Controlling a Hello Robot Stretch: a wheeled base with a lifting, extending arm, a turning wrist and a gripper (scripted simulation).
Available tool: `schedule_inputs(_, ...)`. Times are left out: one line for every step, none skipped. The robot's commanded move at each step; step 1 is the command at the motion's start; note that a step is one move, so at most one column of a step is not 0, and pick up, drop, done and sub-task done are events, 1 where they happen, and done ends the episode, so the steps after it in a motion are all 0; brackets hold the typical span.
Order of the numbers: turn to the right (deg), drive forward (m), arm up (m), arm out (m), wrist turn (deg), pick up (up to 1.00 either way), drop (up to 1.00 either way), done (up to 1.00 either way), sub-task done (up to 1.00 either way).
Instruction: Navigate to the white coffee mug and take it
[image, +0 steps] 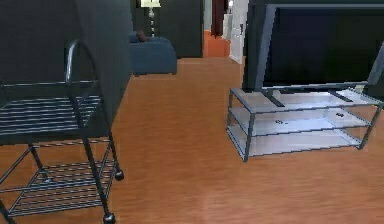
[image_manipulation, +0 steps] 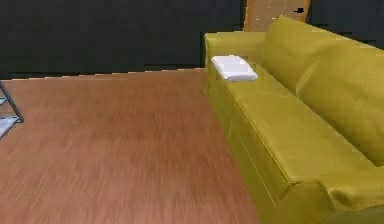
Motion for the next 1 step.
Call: schedule_inputs(0.0,1.00,0.00,0.00,0.0,0.00,0.00,0.00,0.00)
